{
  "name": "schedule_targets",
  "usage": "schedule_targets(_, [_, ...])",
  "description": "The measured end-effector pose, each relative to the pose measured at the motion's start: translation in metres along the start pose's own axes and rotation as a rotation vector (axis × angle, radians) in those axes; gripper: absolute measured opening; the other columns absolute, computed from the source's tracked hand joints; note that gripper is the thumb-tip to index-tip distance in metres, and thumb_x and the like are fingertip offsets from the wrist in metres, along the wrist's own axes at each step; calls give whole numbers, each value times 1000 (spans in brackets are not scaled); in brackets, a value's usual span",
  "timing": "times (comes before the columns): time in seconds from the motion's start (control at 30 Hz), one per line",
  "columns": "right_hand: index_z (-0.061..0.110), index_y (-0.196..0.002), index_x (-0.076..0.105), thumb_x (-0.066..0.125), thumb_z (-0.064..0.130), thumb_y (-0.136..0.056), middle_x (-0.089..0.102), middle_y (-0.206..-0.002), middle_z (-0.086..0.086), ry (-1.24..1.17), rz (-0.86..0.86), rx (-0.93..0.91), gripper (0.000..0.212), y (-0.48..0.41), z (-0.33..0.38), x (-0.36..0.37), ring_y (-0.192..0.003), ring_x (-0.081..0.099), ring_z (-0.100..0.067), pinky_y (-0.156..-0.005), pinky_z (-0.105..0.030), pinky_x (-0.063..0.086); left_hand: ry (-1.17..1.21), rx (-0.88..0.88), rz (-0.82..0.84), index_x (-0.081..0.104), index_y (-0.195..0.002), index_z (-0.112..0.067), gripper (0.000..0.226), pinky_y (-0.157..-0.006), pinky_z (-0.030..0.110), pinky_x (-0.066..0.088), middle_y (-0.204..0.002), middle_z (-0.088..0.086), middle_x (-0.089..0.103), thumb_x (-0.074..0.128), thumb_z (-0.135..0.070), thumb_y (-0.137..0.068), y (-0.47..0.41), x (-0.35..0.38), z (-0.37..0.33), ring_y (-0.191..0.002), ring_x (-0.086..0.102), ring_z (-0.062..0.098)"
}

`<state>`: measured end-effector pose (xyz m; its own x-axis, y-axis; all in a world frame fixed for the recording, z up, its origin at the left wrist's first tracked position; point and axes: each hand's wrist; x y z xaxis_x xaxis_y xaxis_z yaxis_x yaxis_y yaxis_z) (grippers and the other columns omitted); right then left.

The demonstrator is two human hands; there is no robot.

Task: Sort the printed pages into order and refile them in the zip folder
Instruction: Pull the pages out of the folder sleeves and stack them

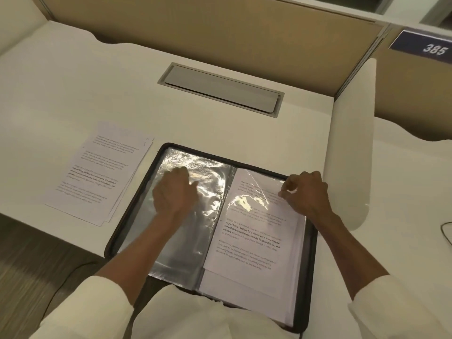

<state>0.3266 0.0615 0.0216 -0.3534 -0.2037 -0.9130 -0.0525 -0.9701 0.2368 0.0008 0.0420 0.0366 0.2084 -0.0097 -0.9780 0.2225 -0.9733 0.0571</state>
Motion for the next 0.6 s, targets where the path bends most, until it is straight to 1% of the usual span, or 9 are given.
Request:
schedule_targets(0.07, [30, -80, 70, 91, 41, -76, 59, -96, 6, -87, 55, 2, 24, -6, 9, -12, -112, 52, -21, -88, -39, 47, 168, -12, 107, 70, -87, -24, 26, -79, 33, 58, -80, -9, 70, 67, -46, -100, 8, 4, -24, -76, 69, 13])
schedule_targets(0.1, [29, -78, 69, 94, 38, -74, 58, -94, 8, -131, 90, -3, 27, -9, 13, -17, -108, 55, -18, -86, -37, 50, 258, -21, 157, 70, -82, -25, 27, -79, 33, 59, -75, -12, 70, 70, -47, -98, 10, 8, -36, -71, 68, 10])
schedule_targets(0.17, [26, -82, 68, 95, 35, -72, 61, -93, 11, -162, 170, 0, 29, -14, 21, -27, -98, 62, -14, -81, -34, 50, 430, -26, 247, 74, -80, -23, 27, -82, 34, 61, -73, -12, 73, 76, -46, -94, 14, 17, -59, -69, 70, 8])
schedule_targets(0.23, [27, -89, 65, 95, 33, -72, 67, -95, 8, -142, 227, 7, 34, -20, 29, -33, -92, 66, -16, -78, -35, 52, 633, -47, 367, 76, -79, -18, 31, -86, 37, 62, -72, -6, 76, 79, -46, -92, 18, 21, -81, -68, 74, 10])
schedule_targets(0.33, [27, -100, 62, 94, 29, -74, 69, -97, 3, -106, 291, -16, 41, -25, 39, -39, -91, 66, -20, -77, -37, 55, 936, -170, 572, 78, -85, -6, 51, -79, 46, 67, -72, 4, 78, 70, -56, -96, 20, 19, -112, -68, 78, 22])
schedule_targets(0.4, [27, -104, 63, 91, 29, -77, 71, -97, 2, -119, 312, -46, 39, -29, 43, -43, -90, 68, -20, -81, -42, 59, 1030, -302, 715, 76, -94, 0, 69, -74, 44, 67, -78, 11, 79, 59, -67, -97, 16, 18, -127, -76, 79, 32])
schedule_targets(0.47, [25, -105, 66, 84, 28, -86, 76, -89, 3, -180, 311, -73, 27, -32, 45, -47, -84, 72, -19, -81, -45, 62, 1082, -417, 787, 74, -99, 3, 79, -65, 38, 65, -82, 16, 79, 56, -73, -95, 10, 21, -137, -80, 79, 36])
schedule_targets(0.53, [21, -107, 67, 76, 22, -94, 78, -81, 3, -229, 320, -86, 15, -34, 46, -49, -78, 76, -20, -79, -45, 65, 1089, -456, 789, 73, -100, 4, 76, -61, 36, 64, -85, 18, 79, 61, -71, -94, 7, 25, -144, -76, 79, 35])
schedule_targets(0.6, [18, -110, 68, 73, 13, -97, 79, -80, 2, -238, 330, -100, 15, -34, 46, -50, -76, 76, -20, -77, -42, 65, 1100, -471, 790, 73, -100, 6, 71, -56, 34, 63, -87, 20, 79, 68, -64, -93, 5, 28, -148, -70, 77, 31])
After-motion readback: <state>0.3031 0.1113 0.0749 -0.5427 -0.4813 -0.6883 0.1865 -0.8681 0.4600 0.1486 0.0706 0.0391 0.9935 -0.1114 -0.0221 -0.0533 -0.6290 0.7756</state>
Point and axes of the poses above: each hand's wrist, its own y-axis away from the middle knuckle, its own x-axis out of the palm, z = x × y
